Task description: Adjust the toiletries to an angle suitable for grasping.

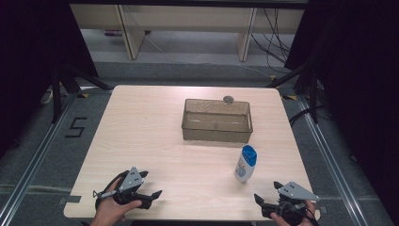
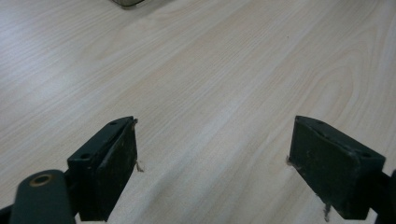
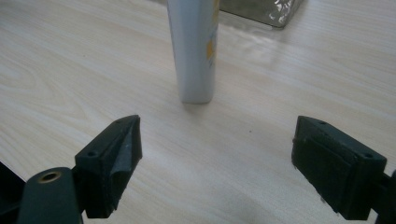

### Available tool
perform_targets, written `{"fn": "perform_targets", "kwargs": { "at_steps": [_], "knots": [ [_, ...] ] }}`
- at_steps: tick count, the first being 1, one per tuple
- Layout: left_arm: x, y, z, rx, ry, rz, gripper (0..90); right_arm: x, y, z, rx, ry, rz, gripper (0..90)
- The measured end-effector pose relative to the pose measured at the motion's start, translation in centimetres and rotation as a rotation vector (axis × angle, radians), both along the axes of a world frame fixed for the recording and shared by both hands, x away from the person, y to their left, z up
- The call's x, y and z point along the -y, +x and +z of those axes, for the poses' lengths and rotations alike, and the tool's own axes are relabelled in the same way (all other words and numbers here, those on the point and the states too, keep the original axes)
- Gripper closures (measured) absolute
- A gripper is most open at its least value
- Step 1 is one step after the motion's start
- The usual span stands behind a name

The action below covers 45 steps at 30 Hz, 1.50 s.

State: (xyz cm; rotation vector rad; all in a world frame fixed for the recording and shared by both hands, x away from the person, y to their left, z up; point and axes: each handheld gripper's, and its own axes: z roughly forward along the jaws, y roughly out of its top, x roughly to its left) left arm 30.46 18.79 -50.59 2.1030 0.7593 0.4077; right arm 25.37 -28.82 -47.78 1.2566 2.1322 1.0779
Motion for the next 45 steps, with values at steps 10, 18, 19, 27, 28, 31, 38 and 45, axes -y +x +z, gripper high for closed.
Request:
{"fn": "perform_targets", "kwargs": {
  "at_steps": [10, 18, 19, 27, 28, 31, 38, 45],
  "knots": [
    [0.0, 0.0, 0.0, 0.0, -0.014, 0.007, 14.9, -0.2, 0.1, -0.1, 0.009, -0.006, 0.005, 17.2],
    [0.1, -0.1, 0.0, 0.002, -0.028, 0.02, 14.9, -0.4, 0.2, 0.0, 0.011, -0.013, 0.009, 17.2],
    [0.1, -0.1, 0.0, 0.003, -0.028, 0.021, 14.9, -0.4, 0.2, 0.0, 0.006, -0.014, 0.013, 17.2],
    [0.0, 0.0, 0.1, 0.01, -0.01, 0.017, 14.9, -0.8, 0.5, 0.0, 0.009, 0.0, 0.023, 17.0],
    [0.0, 0.0, 0.1, 0.01, -0.011, 0.017, 14.9, -0.9, 0.6, 0.0, -0.01, 0.017, 0.028, 17.0],
    [0.1, 0.0, 0.0, 0.01, -0.029, 0.024, 14.9, -1.1, 0.6, 0.1, -0.016, 0.013, 0.014, 16.8],
    [-0.1, 0.1, 0.1, 0.015, -0.002, 0.013, 14.9, -1.0, 1.4, 0.1, 0.006, 0.008, 0.035, 16.5],
    [-0.1, 0.0, 0.1, 0.016, 0.002, 0.015, 14.9, -0.6, 1.6, 0.4, 0.033, 0.018, 0.009, 15.9]
  ]
}}
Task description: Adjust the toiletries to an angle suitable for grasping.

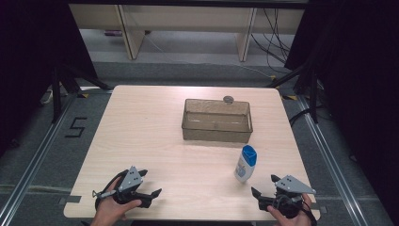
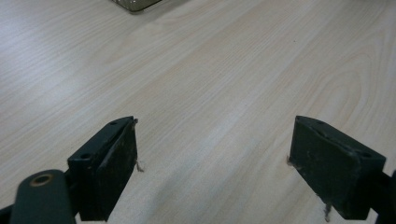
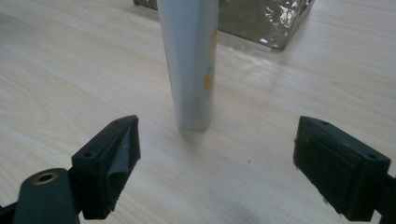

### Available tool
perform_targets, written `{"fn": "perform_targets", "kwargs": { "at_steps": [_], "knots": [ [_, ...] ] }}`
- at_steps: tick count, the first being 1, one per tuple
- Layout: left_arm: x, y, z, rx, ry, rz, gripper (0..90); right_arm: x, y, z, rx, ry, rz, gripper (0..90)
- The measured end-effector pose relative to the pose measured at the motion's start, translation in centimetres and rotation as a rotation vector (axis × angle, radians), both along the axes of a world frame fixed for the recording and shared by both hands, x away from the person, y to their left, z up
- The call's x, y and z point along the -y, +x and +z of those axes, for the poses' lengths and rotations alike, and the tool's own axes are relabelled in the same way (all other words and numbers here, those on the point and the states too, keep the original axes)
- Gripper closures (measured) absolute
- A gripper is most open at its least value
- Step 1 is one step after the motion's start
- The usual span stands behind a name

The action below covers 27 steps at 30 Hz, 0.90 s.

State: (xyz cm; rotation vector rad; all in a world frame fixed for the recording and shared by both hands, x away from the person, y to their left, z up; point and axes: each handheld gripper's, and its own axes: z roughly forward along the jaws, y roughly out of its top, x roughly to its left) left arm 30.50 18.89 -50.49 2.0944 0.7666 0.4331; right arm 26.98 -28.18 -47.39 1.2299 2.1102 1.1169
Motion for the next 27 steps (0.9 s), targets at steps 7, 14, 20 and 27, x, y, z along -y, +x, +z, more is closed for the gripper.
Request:
{"fn": "perform_targets", "kwargs": {
  "at_steps": [7, 14, 20, 27],
  "knots": [
    [-0.1, 0.1, 0.0, 0.001, 0.01, 0.005, 14.9, -0.8, 0.5, 0.0, 0.001, 0.019, 0.014, 15.9],
    [0.1, 0.0, 0.0, -0.005, -0.01, 0.011, 14.9, -1.4, 0.9, 0.1, -0.009, 0.024, 0.013, 15.8],
    [-0.1, 0.1, 0.0, -0.006, 0.011, 0.005, 14.9, -1.9, 1.4, 0.3, 0.016, 0.032, 0.029, 15.8],
    [0.1, 0.0, -0.1, -0.013, -0.033, 0.015, 14.9, -2.8, 2.1, 0.4, 0.007, 0.041, 0.02, 15.8]
  ]
}}
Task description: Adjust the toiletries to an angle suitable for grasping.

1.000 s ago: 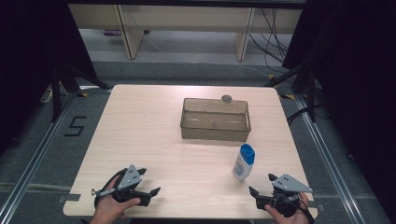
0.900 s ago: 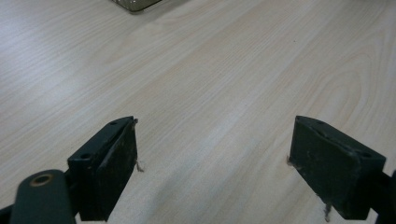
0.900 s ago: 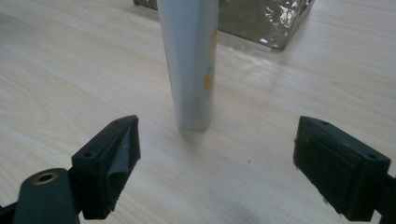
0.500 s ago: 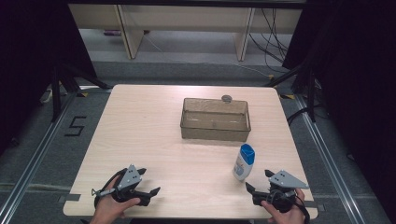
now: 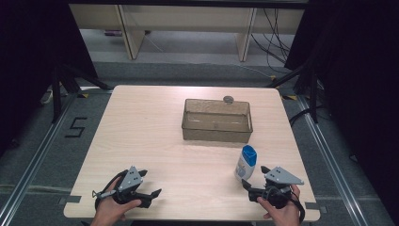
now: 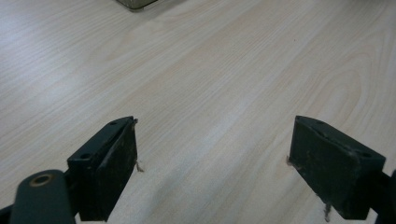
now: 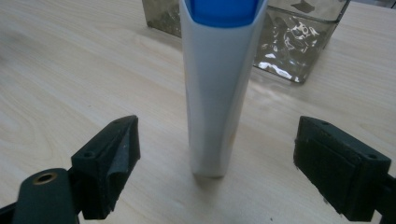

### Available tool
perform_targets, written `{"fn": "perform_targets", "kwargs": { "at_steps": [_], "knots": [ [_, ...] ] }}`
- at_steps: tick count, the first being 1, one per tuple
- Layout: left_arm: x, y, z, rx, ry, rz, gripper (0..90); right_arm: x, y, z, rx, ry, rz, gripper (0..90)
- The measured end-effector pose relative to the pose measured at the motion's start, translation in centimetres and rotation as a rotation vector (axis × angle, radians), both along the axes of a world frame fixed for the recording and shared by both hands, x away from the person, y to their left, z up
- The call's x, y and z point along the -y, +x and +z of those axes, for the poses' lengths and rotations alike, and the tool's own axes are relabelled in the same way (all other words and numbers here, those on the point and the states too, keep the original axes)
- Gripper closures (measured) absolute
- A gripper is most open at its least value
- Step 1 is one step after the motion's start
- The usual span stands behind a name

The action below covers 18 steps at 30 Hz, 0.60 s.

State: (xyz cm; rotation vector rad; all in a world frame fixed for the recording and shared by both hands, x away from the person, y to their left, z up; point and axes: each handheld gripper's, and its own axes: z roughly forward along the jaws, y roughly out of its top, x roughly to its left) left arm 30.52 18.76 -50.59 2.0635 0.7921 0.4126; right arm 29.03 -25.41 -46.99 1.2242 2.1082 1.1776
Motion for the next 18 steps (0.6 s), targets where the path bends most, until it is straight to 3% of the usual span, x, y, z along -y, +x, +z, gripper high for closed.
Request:
{"fn": "perform_targets", "kwargs": {
  "at_steps": [1, 2, 3, 7, 8, 9, 10, 11, 13, 14, 15, 16, 17, 18],
  "knots": [
    [-0.1, 0.0, 0.0, 0.0, 0.008, -0.002, 14.9, 0.1, 0.4, 0.0, 0.025, -0.015, 0.032, 15.8],
    [0.0, 0.0, 0.0, -0.001, 0.001, 0.0, 14.9, 0.0, 0.5, 0.1, 0.036, -0.025, 0.018, 15.8],
    [-0.2, 0.1, 0.1, 0.005, 0.048, -0.009, 14.9, -0.1, 0.6, 0.1, 0.04, -0.031, 0.017, 15.9],
    [0.0, 0.0, 0.0, 0.001, 0.001, -0.001, 14.9, -0.5, 1.2, 0.2, 0.065, -0.029, 0.019, 16.0],
    [-0.3, 0.1, 0.1, 0.006, 0.048, -0.015, 14.9, -0.6, 1.4, 0.2, 0.053, -0.026, 0.029, 16.3],
    [-0.3, 0.1, 0.1, 0.006, 0.044, -0.013, 14.9, -0.7, 1.4, 0.2, 0.052, -0.021, 0.021, 16.5],
    [0.0, 0.0, 0.0, -0.001, 0.001, -0.001, 14.9, -0.7, 1.6, 0.2, 0.053, -0.029, 0.032, 16.6],
    [0.0, 0.0, 0.0, -0.001, 0.0, 0.0, 14.9, -1.0, 1.6, 0.2, 0.039, -0.005, 0.012, 16.6],
    [-0.2, 0.0, 0.1, 0.002, 0.027, -0.014, 14.9, -1.0, 2.0, 0.1, 0.062, -0.022, 0.037, 16.8],
    [0.0, 0.0, 0.0, 0.0, 0.003, -0.003, 14.9, -1.0, 2.1, 0.2, 0.067, -0.028, 0.029, 17.2],
    [-0.2, 0.1, 0.1, 0.004, 0.034, -0.01, 14.9, -1.1, 2.2, 0.2, 0.063, -0.024, 0.035, 17.4],
    [0.0, 0.0, 0.0, -0.001, -0.002, -0.001, 14.9, -1.1, 2.2, 0.2, 0.061, -0.029, 0.032, 17.5],
    [-0.2, 0.1, 0.1, 0.005, 0.041, -0.013, 14.9, -1.2, 2.3, 0.2, 0.056, -0.026, 0.021, 17.6],
    [-0.2, 0.1, 0.1, 0.003, 0.029, -0.009, 14.9, -1.3, 2.2, 0.2, 0.043, -0.019, 0.008, 18.0]
  ]
}}
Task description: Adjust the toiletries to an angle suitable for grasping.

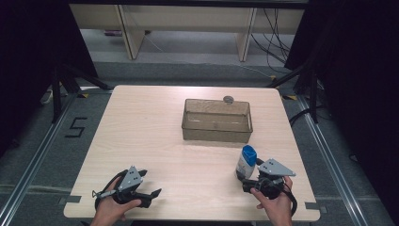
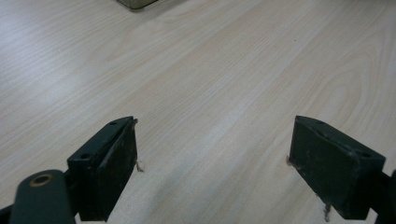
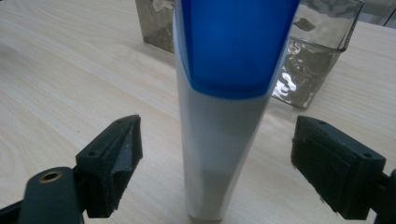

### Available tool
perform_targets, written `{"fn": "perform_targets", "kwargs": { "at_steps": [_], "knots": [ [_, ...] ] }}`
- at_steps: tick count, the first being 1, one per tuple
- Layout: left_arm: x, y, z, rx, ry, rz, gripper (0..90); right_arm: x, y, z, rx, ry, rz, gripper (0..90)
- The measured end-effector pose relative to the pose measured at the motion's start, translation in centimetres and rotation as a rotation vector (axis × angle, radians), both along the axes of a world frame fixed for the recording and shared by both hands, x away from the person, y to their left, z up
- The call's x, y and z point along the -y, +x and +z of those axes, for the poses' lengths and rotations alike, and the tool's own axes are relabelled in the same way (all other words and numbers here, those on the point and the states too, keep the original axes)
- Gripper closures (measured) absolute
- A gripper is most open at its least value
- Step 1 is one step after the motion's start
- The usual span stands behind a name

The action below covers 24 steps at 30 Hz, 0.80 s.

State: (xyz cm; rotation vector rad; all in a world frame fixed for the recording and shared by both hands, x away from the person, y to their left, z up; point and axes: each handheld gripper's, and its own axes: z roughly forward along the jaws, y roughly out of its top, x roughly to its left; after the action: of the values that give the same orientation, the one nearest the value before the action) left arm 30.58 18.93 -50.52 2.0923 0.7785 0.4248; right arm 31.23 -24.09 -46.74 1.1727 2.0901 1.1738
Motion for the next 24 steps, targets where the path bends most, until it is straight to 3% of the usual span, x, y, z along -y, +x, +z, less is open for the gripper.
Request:
{"fn": "perform_targets", "kwargs": {
  "at_steps": [1, 2, 5, 6, 7, 11, 12, 15, 16, 17, 19, 20, 24],
  "knots": [
    [0.1, -0.1, 0.0, -0.003, -0.016, 0.005, 14.9, 0.0, 0.1, 0.0, 0.008, 0.002, -0.003, 18.3],
    [0.1, 0.0, 0.0, -0.003, -0.006, 0.0, 14.9, 0.2, 0.4, -0.1, 0.05, -0.03, 0.011, 18.4],
    [0.0, 0.0, 0.0, 0.001, 0.012, -0.007, 14.9, 0.1, 0.5, -0.1, 0.035, -0.011, 0.002, 20.0],
    [0.1, 0.0, 0.0, -0.004, -0.012, 0.001, 14.9, -0.1, 0.5, -0.1, 0.015, 0.002, -0.006, 20.9],
    [0.1, -0.1, 0.0, -0.005, -0.021, 0.004, 14.9, 0.1, 0.7, -0.1, 0.042, -0.013, -0.001, 21.2],
    [0.0, 0.0, 0.1, -0.001, 0.017, -0.004, 14.9, 0.0, 0.8, -0.1, 0.043, -0.001, -0.012, 24.6],
    [0.0, 0.0, 0.1, -0.001, 0.019, -0.005, 14.9, -0.2, 0.8, -0.1, 0.016, 0.018, -0.016, 25.0],
    [0.0, 0.0, 0.0, -0.002, 0.016, -0.005, 14.9, 0.1, 1.2, -0.2, 0.074, -0.012, -0.005, 27.9],
    [0.2, -0.1, 0.0, -0.005, -0.012, 0.005, 14.9, 0.0, 1.3, -0.2, 0.074, -0.012, -0.003, 28.5],
    [0.1, -0.1, 0.0, -0.006, -0.012, 0.004, 14.9, -0.2, 1.0, -0.1, 0.038, 0.013, -0.015, 29.3],
    [0.1, -0.1, 0.0, -0.004, 0.007, -0.008, 14.9, -0.3, 1.1, -0.1, 0.022, 0.029, -0.005, 32.4],
    [0.1, -0.1, 0.0, -0.004, 0.009, -0.009, 14.9, -0.1, 1.3, -0.1, 0.064, 0.002, 0.01, 33.0],
    [0.0, 0.0, 0.0, 0.0, 0.02, -0.009, 14.9, -0.2, 1.4, -0.2, 0.07, 0.001, 0.011, 36.9]
  ]
}}
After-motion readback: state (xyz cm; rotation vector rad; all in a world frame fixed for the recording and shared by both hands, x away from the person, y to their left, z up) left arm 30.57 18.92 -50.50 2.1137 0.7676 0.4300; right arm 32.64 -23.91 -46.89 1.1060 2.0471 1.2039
